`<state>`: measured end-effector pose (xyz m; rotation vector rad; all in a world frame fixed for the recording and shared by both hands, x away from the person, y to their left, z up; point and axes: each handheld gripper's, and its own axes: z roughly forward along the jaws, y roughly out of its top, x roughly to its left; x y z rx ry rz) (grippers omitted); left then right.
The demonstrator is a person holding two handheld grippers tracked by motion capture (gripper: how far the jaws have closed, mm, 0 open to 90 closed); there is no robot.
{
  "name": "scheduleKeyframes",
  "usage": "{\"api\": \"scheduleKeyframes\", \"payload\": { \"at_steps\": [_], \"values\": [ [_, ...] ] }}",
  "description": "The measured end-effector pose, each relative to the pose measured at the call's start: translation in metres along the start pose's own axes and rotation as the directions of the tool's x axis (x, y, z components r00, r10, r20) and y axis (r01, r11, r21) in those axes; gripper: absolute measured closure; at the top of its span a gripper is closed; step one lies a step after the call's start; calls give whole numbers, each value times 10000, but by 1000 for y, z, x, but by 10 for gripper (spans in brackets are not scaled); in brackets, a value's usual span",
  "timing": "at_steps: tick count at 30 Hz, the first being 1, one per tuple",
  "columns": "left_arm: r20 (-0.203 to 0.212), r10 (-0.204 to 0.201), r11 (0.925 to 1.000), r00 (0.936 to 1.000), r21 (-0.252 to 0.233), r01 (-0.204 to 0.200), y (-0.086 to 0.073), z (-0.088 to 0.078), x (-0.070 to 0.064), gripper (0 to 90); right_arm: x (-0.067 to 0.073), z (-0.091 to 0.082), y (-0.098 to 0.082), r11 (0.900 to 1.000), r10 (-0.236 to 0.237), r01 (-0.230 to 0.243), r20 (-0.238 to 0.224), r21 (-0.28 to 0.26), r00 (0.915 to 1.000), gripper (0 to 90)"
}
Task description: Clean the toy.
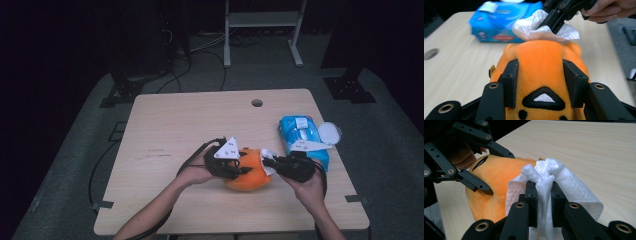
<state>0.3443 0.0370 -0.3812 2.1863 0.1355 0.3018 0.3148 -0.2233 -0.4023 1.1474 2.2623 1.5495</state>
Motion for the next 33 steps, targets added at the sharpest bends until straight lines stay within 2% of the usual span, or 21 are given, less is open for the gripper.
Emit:
{"api": "scheduleKeyframes", "payload": {
  "at_steps": [2, 5, 8, 11, 17, 22, 28, 31, 33],
  "values": [
    [-146, -121, 9996, 9998, 240, 124, -7, 1, 7, 517, -2, 13, 5, 9998, -150, 147, 161, 167, 9998, 795],
    [-167, -499, 9964, 9986, 680, 509, -24, 10, 11, 504, -7, 31, 2, 9977, -148, 134, 217, 668, 9997, 794],
    [-21, -1059, 9942, 9944, 193, 1060, -37, 13, 8, 492, -6, 42, -4, 9948, -263, 249, 129, 987, 9996, 794],
    [-109, -1097, 9939, 9939, 76, 1097, -38, 13, 6, 481, -5, 42, -6, 9953, -234, 225, 89, 947, 9997, 794],
    [-101, -1077, 9940, 9941, 152, 1079, -41, 13, 3, 455, -5, 43, -7, 9950, -211, 215, -52, 977, 9998, 794],
    [-110, -1287, 9916, 9916, -137, 1285, -51, 10, 1, 455, -6, 45, -12, 9956, -155, 163, -91, 924, 9998, 794],
    [-4, -1581, 9864, 9874, -462, 1579, -60, 6, 0, 448, -14, 38, -25, 9918, 49, -79, 242, 1278, 9997, 794],
    [-26, -1497, 9877, 9887, -468, 1494, -59, 8, -3, 438, -10, 37, -18, 9959, 28, -39, 118, 909, 9999, 795],
    [-66, -1368, 9897, 9906, -443, 1364, -58, 8, -5, 434, -4, 41, -5, 9975, -202, 203, -20, 683, 9998, 794]
  ]
}}
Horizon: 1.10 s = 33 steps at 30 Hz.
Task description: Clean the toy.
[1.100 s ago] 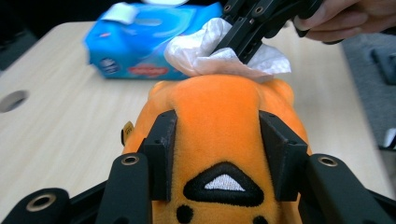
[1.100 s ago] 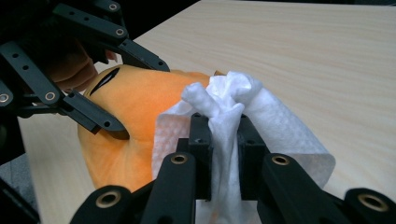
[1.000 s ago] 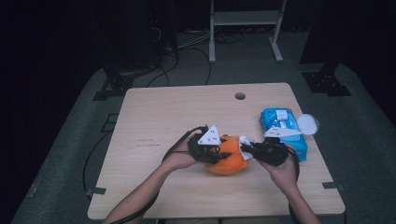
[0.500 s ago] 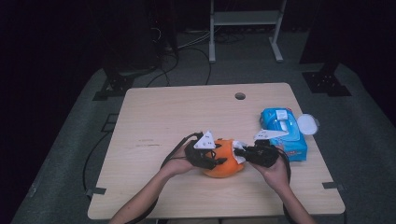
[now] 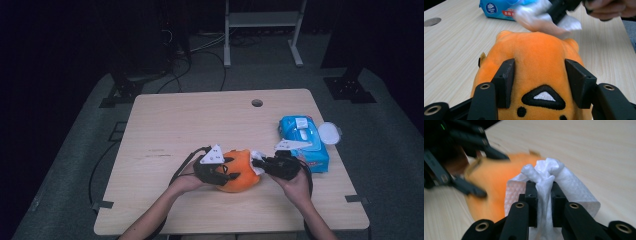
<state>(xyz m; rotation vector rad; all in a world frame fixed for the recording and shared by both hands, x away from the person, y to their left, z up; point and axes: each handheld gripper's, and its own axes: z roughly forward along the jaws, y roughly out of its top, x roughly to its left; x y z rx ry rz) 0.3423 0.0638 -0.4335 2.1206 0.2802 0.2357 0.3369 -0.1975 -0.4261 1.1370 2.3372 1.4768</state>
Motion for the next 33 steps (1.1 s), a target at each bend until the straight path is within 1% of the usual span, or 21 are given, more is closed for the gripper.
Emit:
{"api": "scheduleKeyframes", "payload": {
  "at_steps": [2, 3, 5, 7, 9, 11, 14, 16, 17, 18, 21, 24, 27, 29, 30, 32, 33],
  "values": [
    [24, 100, 9999, 9999, 28, -100, 0, 0, -2, 430, 5, 8, 14, 9998, -206, 206, -49, -66, 9998, 794],
    [17, 111, 9999, 9999, 42, -112, 1, 0, -2, 428, 6, 11, 18, 9997, -247, 247, -62, -41, 9997, 794],
    [-3, 30, 10000, 10000, 3, -30, 0, -1, -2, 425, 7, 21, 24, 9992, -393, 392, 39, 121, 9992, 794],
    [-73, -51, 10000, 10000, 5, 51, -1, -2, -1, 424, 4, 30, 25, 9985, -434, 429, 142, 339, 9990, 793],
    [-33, -134, 9999, 9999, -90, 134, -3, -3, 0, 424, 1, 31, 23, 9992, -254, 252, 62, 315, 9997, 792],
    [-2, -208, 9996, 9998, -165, 208, -3, -2, 0, 420, -2, 26, 19, 9989, -271, 265, 141, 388, 9995, 792],
    [-38, -255, 9996, 9997, -147, 255, -2, -2, 0, 404, -6, 17, 16, 9981, -289, 263, 458, 553, 9985, 791],
    [-64, -280, 9995, 9996, -110, 279, -1, -4, 1, 390, -9, 8, 12, 9972, -359, 314, 655, 672, 9972, 791],
    [-62, -295, 9995, 9995, -102, 294, -1, -5, 2, 378, -12, 3, 9, 9973, -318, 270, 708, 683, 9970, 791],
    [-77, -422, 9990, 9991, -144, 421, 0, -6, 3, 368, -13, -1, 7, 9974, -289, 238, 732, 687, 9969, 790],
    [-23, -506, 9986, 9987, -177, 505, 1, -7, 5, 342, -19, -15, 0, 9970, -167, 110, 741, 763, 9971, 786],
    [32, -456, 9988, 9990, -162, 456, 1, -7, 4, 332, -23, -27, -9, 9957, -194, 122, 782, 917, 9968, 785],
    [60, -427, 9990, 9991, -104, 427, 2, -6, 5, 320, -27, -35, -18, 9942, -146, 58, 810, 1078, 9966, 782],
    [59, -496, 9987, 9987, -104, 497, 4, -6, 5, 303, -29, -37, -24, 9917, -82, -16, 763, 1282, 9970, 753],
    [68, -508, 9986, 9987, -112, 509, 4, -6, 6, 293, -31, -38, -27, 9904, -137, 29, 766, 1383, 9970, 729],
    [107, -512, 9986, 9986, -115, 514, 5, -8, 6, 279, -33, -42, -33, 9887, -149, 29, 790, 1498, 9968, 701],
    [140, -518, 9986, 9986, -115, 520, 6, -9, 6, 275, -34, -44, -36, 9884, -75, -46, 790, 1518, 9968, 686]
  ]
}}
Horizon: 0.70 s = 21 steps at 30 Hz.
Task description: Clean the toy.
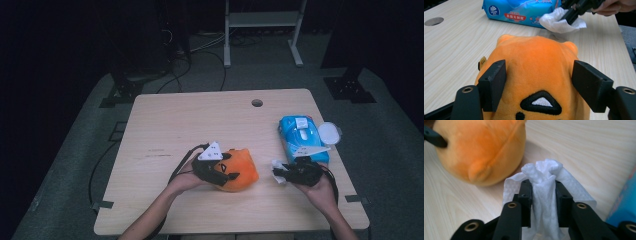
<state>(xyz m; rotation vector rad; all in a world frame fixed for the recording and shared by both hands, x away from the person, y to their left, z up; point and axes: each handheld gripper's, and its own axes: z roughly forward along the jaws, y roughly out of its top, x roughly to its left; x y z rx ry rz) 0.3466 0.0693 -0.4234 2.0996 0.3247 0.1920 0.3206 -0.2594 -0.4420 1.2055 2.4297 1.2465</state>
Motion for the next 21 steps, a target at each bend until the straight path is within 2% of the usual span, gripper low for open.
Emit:
{"api": "scheduleKeyframes", "payload": {
  "at_steps": [4, 8, 12, 16, 21],
  "values": [
    [-2, -161, 9994, 9999, -301, 161, 8, -7, 2, 225, -3, -8, -11, 9999, 101, -101, -49, 21, 9999, 592],
    [-133, -115, 9994, 9998, -331, 110, 14, -14, 2, 186, -4, -16, -19, 9999, 92, -93, -53, -50, 9999, 531],
    [-247, -185, 9993, 9995, -339, 177, 15, -19, 4, 174, -8, -25, -27, 9993, 269, -270, -18, -242, 9996, 506],
    [-350, -256, 9990, 9991, -368, 243, 14, -25, 6, 168, -12, -32, -32, 9970, 491, -505, -256, -586, 9985, 494],
    [-470, -336, 9988, 9983, -377, 319, 11, -32, 9, 166, -14, -38, -35, 9961, 605, -614, -165, -632, 9980, 494]
  ]
}}
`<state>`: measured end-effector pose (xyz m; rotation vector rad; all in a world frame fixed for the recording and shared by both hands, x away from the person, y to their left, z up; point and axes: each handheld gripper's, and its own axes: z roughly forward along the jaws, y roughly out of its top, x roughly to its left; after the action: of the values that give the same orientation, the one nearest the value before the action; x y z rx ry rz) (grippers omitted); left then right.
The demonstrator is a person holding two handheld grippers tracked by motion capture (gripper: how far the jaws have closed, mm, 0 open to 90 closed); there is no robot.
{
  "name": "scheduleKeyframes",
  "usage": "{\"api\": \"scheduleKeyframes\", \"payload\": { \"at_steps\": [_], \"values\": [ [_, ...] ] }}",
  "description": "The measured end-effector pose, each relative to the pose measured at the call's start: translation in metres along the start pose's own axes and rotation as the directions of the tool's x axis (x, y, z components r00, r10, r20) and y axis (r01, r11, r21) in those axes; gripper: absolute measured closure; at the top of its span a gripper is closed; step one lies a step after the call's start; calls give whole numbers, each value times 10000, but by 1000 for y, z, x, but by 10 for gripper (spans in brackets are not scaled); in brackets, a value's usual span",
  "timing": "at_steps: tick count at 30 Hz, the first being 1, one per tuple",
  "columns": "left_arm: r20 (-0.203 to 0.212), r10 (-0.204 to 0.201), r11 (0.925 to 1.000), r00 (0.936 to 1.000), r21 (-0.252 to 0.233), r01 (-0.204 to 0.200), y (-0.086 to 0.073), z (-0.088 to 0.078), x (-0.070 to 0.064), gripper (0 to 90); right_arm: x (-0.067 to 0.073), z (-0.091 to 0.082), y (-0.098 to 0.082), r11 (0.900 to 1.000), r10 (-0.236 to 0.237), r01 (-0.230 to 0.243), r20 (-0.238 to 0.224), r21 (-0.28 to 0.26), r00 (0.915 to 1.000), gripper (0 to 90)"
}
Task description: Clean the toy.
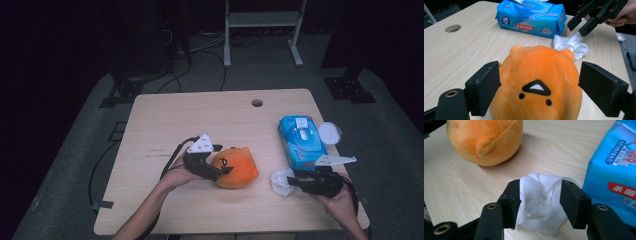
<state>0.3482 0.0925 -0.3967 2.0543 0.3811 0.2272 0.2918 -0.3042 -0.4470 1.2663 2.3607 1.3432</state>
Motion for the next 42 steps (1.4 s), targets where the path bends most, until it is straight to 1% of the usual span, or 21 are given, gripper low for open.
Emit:
{"api": "scheduleKeyframes", "payload": {
  "at_steps": [8, 11, 13, 16, 19, 25, 30, 42],
  "values": [
    [-413, -220, 9997, 9989, 33, 222, -10, -18, 7, 160, -1, -7, -4, 9999, 33, -32, 85, -143, 10000, 494],
    [-532, -427, 9991, 9977, 11, 428, -16, -25, 9, 156, -1, -9, -5, 9999, 51, -49, 110, -165, 9999, 492],
    [-597, -456, 9989, 9972, 68, 461, -20, -30, 11, 155, -2, -11, -6, 9998, 29, -26, 128, -206, 9999, 491],
    [-751, -495, 9985, 9959, 187, 511, -25, -38, 13, 155, -3, -13, -8, 9997, 124, -120, 171, -230, 9998, 488],
    [-890, -624, 9977, 9941, 201, 644, -31, -45, 15, 148, -4, -15, -9, 9996, 181, -177, 216, -213, 9996, 484],
    [-1161, -886, 9957, 9893, 155, 910, -43, -58, 19, 143, -4, -17, -11, 9995, 222, -215, 283, -217, 9994, 478],
    [-1374, -1078, 9935, 9846, 222, 1118, -54, -68, 23, 142, -5, -19, -12, 9994, 248, -241, 302, -240, 9992, 472],
    [-1784, -1539, 9855, 9718, 428, 1640, -80, -80, 29, 130, -5, -21, -13, 9995, 261, -254, 349, -204, 9991, 456]
  ]
}}
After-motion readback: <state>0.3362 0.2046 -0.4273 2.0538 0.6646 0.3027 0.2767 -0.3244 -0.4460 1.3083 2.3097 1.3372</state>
